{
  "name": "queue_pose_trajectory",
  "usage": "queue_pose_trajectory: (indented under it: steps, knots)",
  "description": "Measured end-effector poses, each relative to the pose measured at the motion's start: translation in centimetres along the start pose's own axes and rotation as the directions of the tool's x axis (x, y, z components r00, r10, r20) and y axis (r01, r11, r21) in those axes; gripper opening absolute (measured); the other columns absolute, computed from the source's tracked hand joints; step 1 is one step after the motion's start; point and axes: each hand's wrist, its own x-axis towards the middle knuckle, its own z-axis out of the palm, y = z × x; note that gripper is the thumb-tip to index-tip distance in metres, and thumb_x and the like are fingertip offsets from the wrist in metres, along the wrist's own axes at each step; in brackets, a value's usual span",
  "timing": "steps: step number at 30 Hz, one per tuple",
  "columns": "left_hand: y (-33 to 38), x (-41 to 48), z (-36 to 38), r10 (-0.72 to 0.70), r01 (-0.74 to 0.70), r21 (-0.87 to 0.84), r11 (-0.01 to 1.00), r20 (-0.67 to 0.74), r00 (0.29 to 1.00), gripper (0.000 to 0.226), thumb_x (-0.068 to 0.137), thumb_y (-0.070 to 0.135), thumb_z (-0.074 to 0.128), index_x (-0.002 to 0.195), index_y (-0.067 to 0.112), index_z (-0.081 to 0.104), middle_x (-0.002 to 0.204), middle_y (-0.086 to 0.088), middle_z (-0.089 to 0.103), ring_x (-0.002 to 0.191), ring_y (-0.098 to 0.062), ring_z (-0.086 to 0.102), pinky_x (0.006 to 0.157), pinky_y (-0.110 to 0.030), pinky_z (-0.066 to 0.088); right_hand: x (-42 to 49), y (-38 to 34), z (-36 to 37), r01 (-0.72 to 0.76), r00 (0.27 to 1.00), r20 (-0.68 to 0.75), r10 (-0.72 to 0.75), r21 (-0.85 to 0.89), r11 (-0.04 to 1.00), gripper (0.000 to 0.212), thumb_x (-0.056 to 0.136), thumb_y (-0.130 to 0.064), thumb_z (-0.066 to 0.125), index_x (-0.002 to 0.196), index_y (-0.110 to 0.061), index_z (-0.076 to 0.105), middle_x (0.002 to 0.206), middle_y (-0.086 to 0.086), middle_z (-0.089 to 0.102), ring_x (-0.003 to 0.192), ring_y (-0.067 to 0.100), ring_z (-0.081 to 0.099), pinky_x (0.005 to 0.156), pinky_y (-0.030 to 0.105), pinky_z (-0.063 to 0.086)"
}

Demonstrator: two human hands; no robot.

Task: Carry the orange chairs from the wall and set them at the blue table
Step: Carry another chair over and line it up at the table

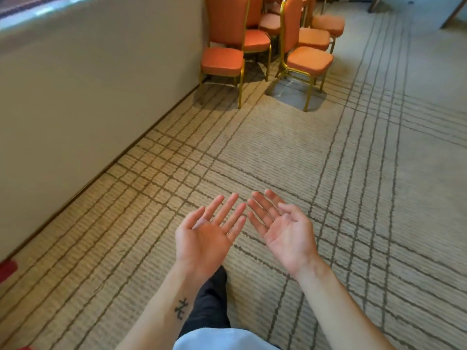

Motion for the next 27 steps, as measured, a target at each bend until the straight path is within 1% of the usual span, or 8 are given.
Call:
queue_pose_trajectory:
  steps: [3, 4, 6, 10, 14, 17, 21, 27]
  knots:
    - [3.4, 5.8, 1.8, -0.023, 0.023, -0.074, 0.997, 0.010, 1.000, 0.050, 0.103, 0.027, 0.038, 0.147, 0.007, 0.046, 0.142, -0.024, 0.059, 0.131, -0.045, 0.057, 0.117, -0.056, 0.035, 6.0, -2.0, 2.7, 0.030, 1.000, 0.009, -0.030, -0.026, 0.999, 0.038, 0.101, -0.014, 0.040, 0.134, -0.005, 0.054, 0.140, 0.023, 0.060, 0.130, 0.038, 0.059, 0.112, 0.051, 0.042]
    - [4.6, 7.6, 2.5, -0.036, 0.040, -0.100, 0.994, 0.035, 0.999, 0.050, 0.103, 0.029, 0.037, 0.148, 0.007, 0.046, 0.142, -0.022, 0.059, 0.130, -0.044, 0.058, 0.115, -0.056, 0.036, 7.8, -2.6, 3.7, 0.041, 0.999, 0.007, -0.041, -0.027, 0.999, 0.038, 0.100, -0.014, 0.040, 0.134, -0.005, 0.055, 0.141, 0.024, 0.059, 0.130, 0.038, 0.059, 0.113, 0.052, 0.041]
    - [7.2, 11.3, 4.7, -0.063, 0.068, -0.132, 0.989, 0.042, 0.997, 0.052, 0.103, 0.031, 0.037, 0.148, 0.009, 0.047, 0.142, -0.021, 0.060, 0.129, -0.042, 0.060, 0.113, -0.056, 0.038, 11.4, -4.0, 6.2, 0.064, 0.998, -0.019, -0.065, -0.023, 0.998, 0.037, 0.100, -0.014, 0.041, 0.133, -0.005, 0.056, 0.141, 0.024, 0.059, 0.129, 0.039, 0.059, 0.112, 0.052, 0.042]
    - [12.7, 18.5, 9.7, -0.088, 0.092, -0.034, 0.995, 0.096, 0.991, 0.052, 0.102, 0.032, 0.037, 0.147, 0.008, 0.048, 0.142, -0.022, 0.060, 0.130, -0.041, 0.059, 0.116, -0.057, 0.036, 18.5, -7.5, 10.9, 0.114, 0.992, -0.047, -0.114, 0.010, 0.993, 0.036, 0.099, -0.014, 0.040, 0.130, -0.005, 0.058, 0.136, 0.023, 0.063, 0.127, 0.038, 0.062, 0.109, 0.050, 0.045]
    - [16.8, 24.2, 13.3, -0.107, 0.106, 0.012, 0.994, 0.122, 0.987, 0.053, 0.102, 0.032, 0.038, 0.147, 0.007, 0.049, 0.142, -0.022, 0.060, 0.131, -0.043, 0.058, 0.118, -0.057, 0.033, 24.0, -10.2, 13.7, 0.149, 0.987, -0.073, -0.144, 0.061, 0.987, 0.036, 0.100, -0.013, 0.040, 0.129, -0.004, 0.059, 0.135, 0.023, 0.064, 0.126, 0.038, 0.062, 0.109, 0.052, 0.045]
    - [18.6, 28.0, 15.3, -0.111, 0.111, 0.005, 0.994, 0.107, 0.988, 0.052, 0.101, 0.033, 0.041, 0.146, 0.008, 0.051, 0.141, -0.023, 0.060, 0.130, -0.044, 0.058, 0.117, -0.057, 0.034, 27.7, -11.9, 15.3, 0.150, 0.986, -0.080, -0.146, 0.045, 0.988, 0.038, 0.100, -0.013, 0.041, 0.133, -0.003, 0.057, 0.136, 0.024, 0.063, 0.125, 0.038, 0.063, 0.109, 0.052, 0.045]
    - [20.4, 34.8, 17.7, -0.102, 0.102, -0.002, 0.995, 0.068, 0.992, 0.052, 0.101, 0.032, 0.042, 0.146, 0.007, 0.051, 0.140, -0.024, 0.060, 0.130, -0.045, 0.058, 0.116, -0.058, 0.036, 35.0, -15.3, 16.4, 0.138, 0.986, -0.103, -0.133, 0.050, 0.989, 0.040, 0.100, -0.013, 0.041, 0.136, -0.002, 0.056, 0.136, 0.024, 0.063, 0.124, 0.038, 0.063, 0.111, 0.051, 0.044]
    - [23.1, 46.6, 23.4, -0.077, 0.076, 0.032, 0.997, 0.028, 0.997, 0.052, 0.101, 0.031, 0.042, 0.146, 0.006, 0.050, 0.141, -0.024, 0.060, 0.130, -0.047, 0.058, 0.117, -0.058, 0.034, 47.5, -22.3, 17.4, 0.122, 0.991, -0.071, -0.116, 0.082, 0.989, 0.039, 0.103, -0.015, 0.041, 0.135, -0.002, 0.057, 0.134, 0.022, 0.064, 0.125, 0.037, 0.063, 0.104, 0.050, 0.048]
